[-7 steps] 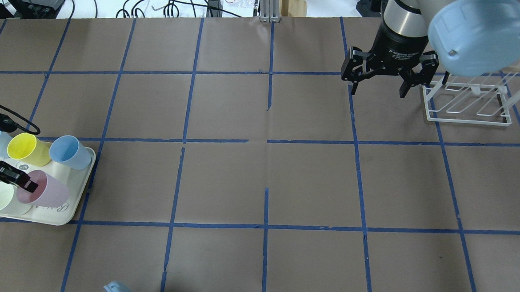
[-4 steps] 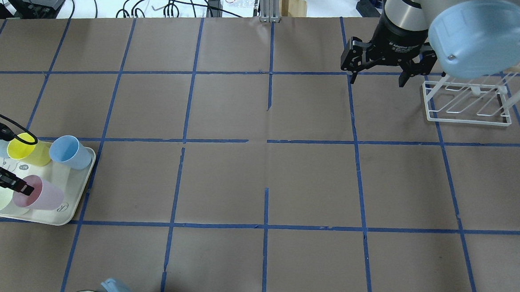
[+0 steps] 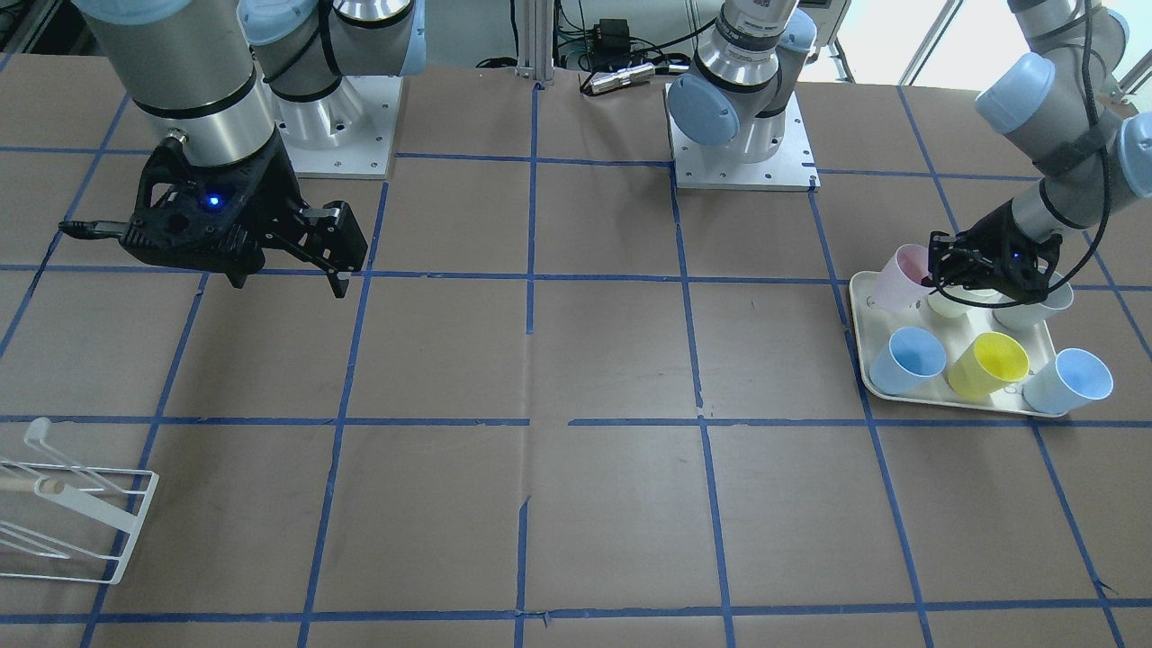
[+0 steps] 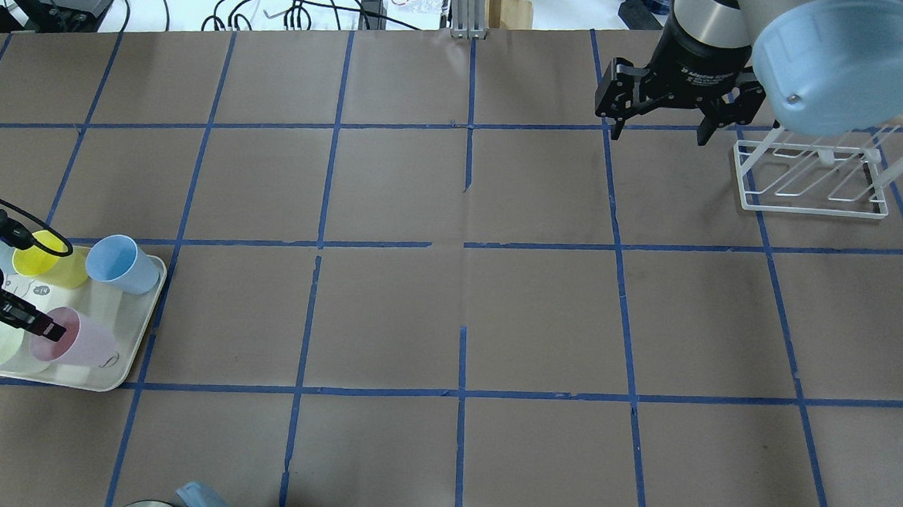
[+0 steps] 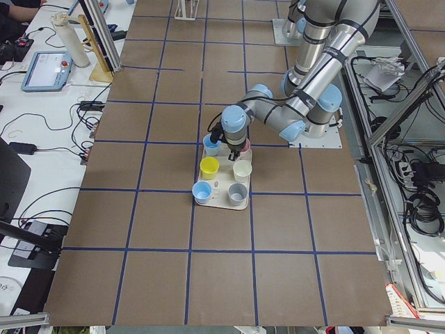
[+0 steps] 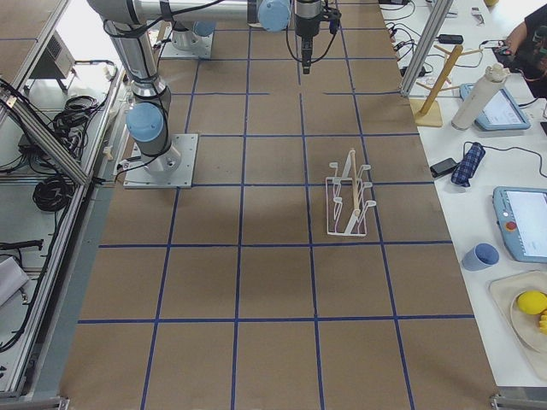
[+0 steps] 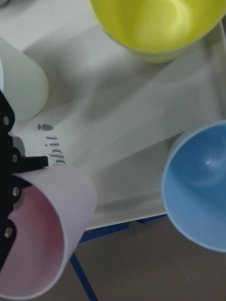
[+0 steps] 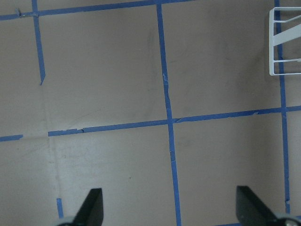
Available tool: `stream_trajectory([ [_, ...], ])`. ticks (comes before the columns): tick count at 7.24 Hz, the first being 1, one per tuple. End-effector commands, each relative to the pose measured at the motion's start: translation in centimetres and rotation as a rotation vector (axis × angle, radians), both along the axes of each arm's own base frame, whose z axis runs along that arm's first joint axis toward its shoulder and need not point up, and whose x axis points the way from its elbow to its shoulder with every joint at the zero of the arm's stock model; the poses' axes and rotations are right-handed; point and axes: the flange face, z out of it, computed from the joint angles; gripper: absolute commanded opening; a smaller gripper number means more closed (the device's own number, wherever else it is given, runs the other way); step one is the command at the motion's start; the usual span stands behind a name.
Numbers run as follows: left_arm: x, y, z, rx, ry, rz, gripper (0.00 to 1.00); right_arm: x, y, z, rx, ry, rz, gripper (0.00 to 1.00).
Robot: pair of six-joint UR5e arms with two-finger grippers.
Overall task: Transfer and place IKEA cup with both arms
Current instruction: 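Lower the pink cup onto the tray beside the blue cup and release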
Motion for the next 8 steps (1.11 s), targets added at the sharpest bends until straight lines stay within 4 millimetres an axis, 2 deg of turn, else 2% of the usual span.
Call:
stream_trajectory([
  [1,0.0,0.0,-0.4,0.007,0.005,0.001,0.00,0.0,0.1,0.1,0.003,0.002,0.001,1.00],
  [2,0.1,-0.1,-0.6,0.009,0.011,-0.001,0.06,0.0,0.1,0.1,0.003,0.001,0.001,1.00],
  [3,0.0,0.0,-0.8,0.013,0.013,-0.002,0.23,0.0,0.1,0.1,0.003,0.002,0.001,1.00],
  [4,0.1,-0.1,-0.8,0.014,0.013,0.000,0.44,0.0,0.1,0.1,0.003,0.001,0.001,1.00],
  [5,0.1,-0.1,-1.0,0.017,0.016,0.001,0.60,0.0,0.1,0.1,0.003,0.002,0.001,1.00],
  [7,0.2,-0.2,-0.3,0.016,0.011,0.005,0.67,0.0,0.1,0.0,0.005,0.002,0.001,1.00],
  [8,-0.4,-0.1,1.0,0.021,0.011,0.016,0.73,0.0,0.1,0.0,0.005,0.002,0.001,1.00],
])
